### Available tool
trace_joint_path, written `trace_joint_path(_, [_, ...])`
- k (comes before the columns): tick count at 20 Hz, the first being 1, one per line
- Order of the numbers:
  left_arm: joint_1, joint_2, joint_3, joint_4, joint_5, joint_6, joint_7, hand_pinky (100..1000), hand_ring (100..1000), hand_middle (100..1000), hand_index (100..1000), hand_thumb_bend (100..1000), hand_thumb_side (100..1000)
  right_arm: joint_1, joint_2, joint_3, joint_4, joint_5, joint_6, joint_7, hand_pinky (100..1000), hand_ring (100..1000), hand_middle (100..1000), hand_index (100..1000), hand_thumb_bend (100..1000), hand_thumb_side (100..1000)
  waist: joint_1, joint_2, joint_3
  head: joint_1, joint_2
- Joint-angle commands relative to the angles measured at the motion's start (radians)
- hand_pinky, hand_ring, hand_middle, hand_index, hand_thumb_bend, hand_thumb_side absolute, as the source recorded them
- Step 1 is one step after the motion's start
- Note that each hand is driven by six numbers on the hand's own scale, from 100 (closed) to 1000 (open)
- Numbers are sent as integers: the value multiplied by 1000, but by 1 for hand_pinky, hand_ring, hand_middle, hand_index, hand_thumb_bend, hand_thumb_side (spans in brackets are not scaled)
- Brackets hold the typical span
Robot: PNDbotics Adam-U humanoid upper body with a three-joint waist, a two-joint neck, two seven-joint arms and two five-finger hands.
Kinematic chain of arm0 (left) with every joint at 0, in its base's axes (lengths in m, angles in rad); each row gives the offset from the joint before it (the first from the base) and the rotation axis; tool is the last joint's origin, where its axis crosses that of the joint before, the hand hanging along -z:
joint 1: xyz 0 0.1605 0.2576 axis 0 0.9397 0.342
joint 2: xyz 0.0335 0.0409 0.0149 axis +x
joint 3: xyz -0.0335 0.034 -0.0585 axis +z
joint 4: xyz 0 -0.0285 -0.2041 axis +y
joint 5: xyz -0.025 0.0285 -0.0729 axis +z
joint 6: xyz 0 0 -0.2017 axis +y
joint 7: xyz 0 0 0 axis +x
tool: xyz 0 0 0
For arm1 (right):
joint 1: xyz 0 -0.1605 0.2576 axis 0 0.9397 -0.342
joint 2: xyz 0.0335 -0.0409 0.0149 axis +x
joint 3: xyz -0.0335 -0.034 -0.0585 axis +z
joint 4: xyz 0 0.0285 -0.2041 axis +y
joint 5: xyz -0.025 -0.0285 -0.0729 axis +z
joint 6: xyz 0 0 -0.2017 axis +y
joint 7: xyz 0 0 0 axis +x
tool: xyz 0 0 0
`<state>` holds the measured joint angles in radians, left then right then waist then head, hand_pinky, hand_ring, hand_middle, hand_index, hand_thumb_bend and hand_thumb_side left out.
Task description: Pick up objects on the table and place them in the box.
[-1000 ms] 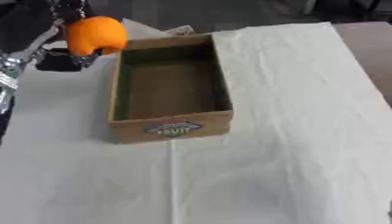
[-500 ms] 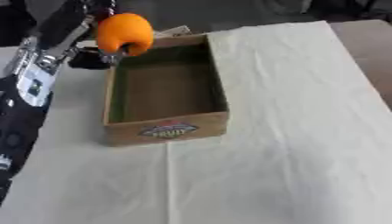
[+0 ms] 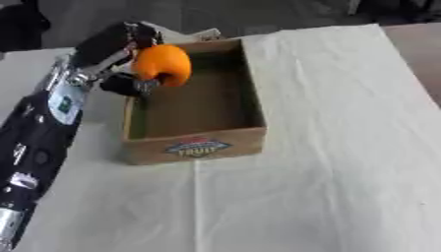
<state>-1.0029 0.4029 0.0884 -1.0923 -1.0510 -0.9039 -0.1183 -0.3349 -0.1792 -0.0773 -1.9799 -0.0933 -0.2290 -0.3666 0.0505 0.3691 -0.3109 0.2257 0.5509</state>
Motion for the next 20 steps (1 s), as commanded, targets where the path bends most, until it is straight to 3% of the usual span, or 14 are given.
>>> trace_joint_path(1, [-18, 8, -30, -27, -52, -3, -37, 392, 605, 494, 729, 100, 572, -10, -6, 4, -20, -12, 0, 8, 889, 959, 530, 746, 100, 837, -5, -23, -5, -2, -9])
trace_joint_path(6, [-21, 3, -66, -27, -90, -3, -89, 467, 661, 551, 820, 100, 700, -9, -4, 5, -20, -17, 2, 11, 889, 957, 528, 745, 100, 833, -4, -26, -17, 2, -11])
trace_joint_path(9, [-23, 6, -81, -47, -120, -3, -93, 502, 694, 584, 861, 169, 762, -10, -4, 6, -20, -20, 3, 11, 889, 957, 527, 744, 100, 832, -2, -26, -24, 5, -12])
trace_joint_path(10, [-24, 7, -87, -52, -136, -3, -91, 530, 724, 616, 898, 258, 803, -10, -4, 6, -20, -21, 4, 11, 889, 957, 527, 743, 100, 829, -2, -27, -26, 6, -12])
trace_joint_path(13, [-24, 9, -104, -56, -200, -3, -91, 573, 757, 664, 941, 386, 894, -12, -3, 8, -20, -23, 6, 13, 889, 956, 526, 742, 100, 826, 1, -27, -29, 7, -13])
trace_joint_path(14, [-24, 10, -107, -53, -218, -3, -89, 591, 772, 687, 966, 499, 951, -12, -3, 8, -20, -24, 6, 13, 889, 956, 526, 742, 100, 823, 1, -28, -29, 8, -13])
trace_joint_path(18, [-22, 13, -104, -42, -288, -3, -77, 621, 796, 720, 986, 836, 1000, -11, -3, 8, -20, -26, 7, 10, 888, 955, 525, 740, 100, 818, 3, -30, -28, 7, -12])
trace_joint_path(20, [-20, 14, -97, -36, -319, -3, -61, 622, 798, 720, 982, 921, 1000, -12, -3, 8, -20, -28, 8, 9, 888, 954, 524, 739, 100, 817, 3, -31, -28, 7, -11])
